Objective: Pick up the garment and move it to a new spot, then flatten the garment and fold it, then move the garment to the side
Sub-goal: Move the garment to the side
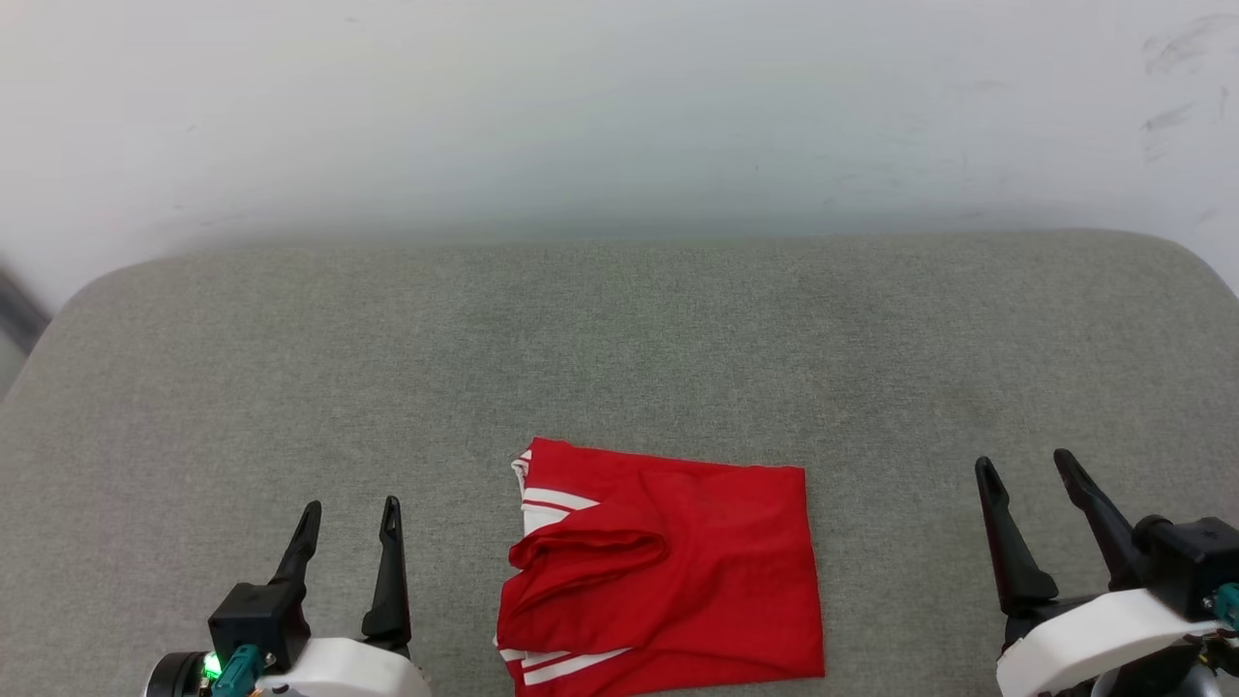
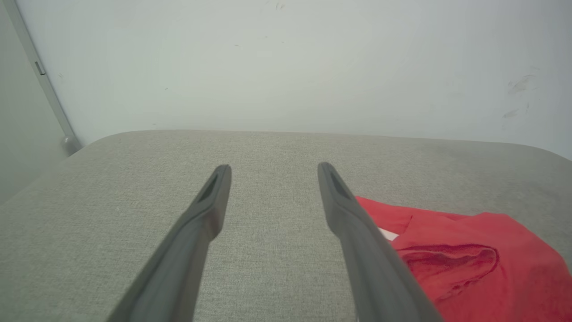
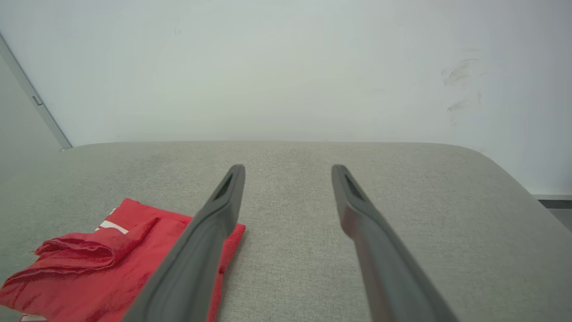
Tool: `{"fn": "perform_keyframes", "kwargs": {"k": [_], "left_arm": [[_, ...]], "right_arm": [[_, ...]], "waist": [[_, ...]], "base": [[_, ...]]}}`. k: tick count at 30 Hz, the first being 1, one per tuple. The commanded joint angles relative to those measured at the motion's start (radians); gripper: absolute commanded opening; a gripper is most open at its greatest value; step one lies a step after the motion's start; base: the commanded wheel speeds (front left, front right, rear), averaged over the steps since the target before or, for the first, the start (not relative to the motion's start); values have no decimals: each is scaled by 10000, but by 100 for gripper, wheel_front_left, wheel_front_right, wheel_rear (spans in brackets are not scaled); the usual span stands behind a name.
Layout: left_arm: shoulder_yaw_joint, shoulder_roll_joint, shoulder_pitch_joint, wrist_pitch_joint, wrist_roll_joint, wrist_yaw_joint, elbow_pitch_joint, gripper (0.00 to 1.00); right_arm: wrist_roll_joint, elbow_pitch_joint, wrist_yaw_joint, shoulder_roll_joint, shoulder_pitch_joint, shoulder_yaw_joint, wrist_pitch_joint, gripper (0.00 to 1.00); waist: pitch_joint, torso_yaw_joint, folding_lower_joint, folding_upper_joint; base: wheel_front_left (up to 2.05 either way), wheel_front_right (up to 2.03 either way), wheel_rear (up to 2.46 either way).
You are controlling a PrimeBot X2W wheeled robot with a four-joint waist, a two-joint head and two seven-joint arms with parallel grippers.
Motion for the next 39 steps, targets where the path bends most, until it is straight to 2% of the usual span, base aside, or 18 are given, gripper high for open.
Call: {"fn": "perform_keyframes", "kwargs": {"k": [1, 5, 7, 10, 13, 14, 16, 17, 18, 20, 23, 29, 33, 34, 35, 36, 39], "left_arm": [[37, -25, -135, -34, 23, -53, 32, 100], [115, -49, -159, -45, -14, -30, 31, 100], [181, -67, -167, -57, -29, -22, 18, 100], [293, -131, -226, -69, -47, -45, -30, 100], [362, -244, -315, -83, 6, -71, -64, 100], [410, -360, -482, -92, 92, -149, -119, 100], [447, -485, -559, -89, 172, -191, -174, 100], [476, -552, -595, -84, 206, -232, -197, 100], [496, -659, -681, -84, 302, -319, -241, 100], [501, -713, -729, -84, 346, -364, -250, 100], [513, -902, -898, -79, 466, -513, -252, 100], [585, -1169, -1155, -79, 696, -789, -93, 100], [704, -1211, -1269, -79, 811, -944, 19, 100], [732, -1217, -1282, -79, 822, -965, 45, 100], [756, -1231, -1288, -79, 863, -1005, 73, 100], [775, -1239, -1284, -80, 889, -1022, 104, 100], [855, -1276, -1270, -80, 939, -1104, 183, 100]], "right_arm": [[-232, -97, -4, -9, 10, -64, 64, 100], [-353, -195, -4, -98, -14, -182, 236, 100], [-42, -149, -6, -112, -102, -564, 499, 100], [1072, 349, -4, -250, -304, -1440, 1464, 100], [2333, 1157, -4, -722, -585, -2211, 2715, 100], [3536, 2016, -4, -1186, -727, -2420, 3990, 100], [4484, 2481, -4, -1221, -913, -2514, 4760, 100], [4821, 2676, -4, -1233, -963, -2506, 5117, 100], [5623, 3119, -2, -920, -1098, -2431, 5808, 100], [5819, 3196, -1, -881, -1185, -2246, 6051, 100], [6819, 3470, -2, -545, -1433, -1784, 6524, 100], [8668, 4185, -2, -138, -1909, -726, 6533, 100], [9514, 4613, -4, -213, -2089, -185, 6385, 100], [9653, 4679, -4, -223, -2152, -72, 6294, 66], [9766, 4725, -4, -283, -2210, 75, 6216, 21], [9880, 4761, -4, -329, -2231, 212, 6125, 0], [10028, 4673, -2, -611, -2366, 648, 5777, 0]], "waist": [[9, 21, 0, -1], [59, 30, 0, -1], [111, 40, 0, -1], [217, 147, 0, -1], [370, 385, 0, -1], [559, 710, 0, -1], [686, 940, 0, -1], [768, 1046, 0, -1], [918, 1244, 0, -1], [1011, 1344, 0, -1], [1327, 1605, 0, -1], [1798, 1898, 0, -1], [1902, 1962, 0, -1], [1913, 1963, 0, -1], [1911, 1960, 0, -1], [1892, 1953, 0, -1], [1752, 1896, 0, -1]], "base": [[0, 0, 0], [0, 0, 0], [0, 0, 0], [0, 0, 0], [0, 0, 0], [0, 0, 0], [0, 0, 0], [0, 0, 0], [0, 0, 0], [0, 0, 0], [0, 0, 0], [0, 0, 0], [0, 0, 0], [0, 0, 0], [0, 0, 0], [0, 0, 0], [0, 0, 0]]}}
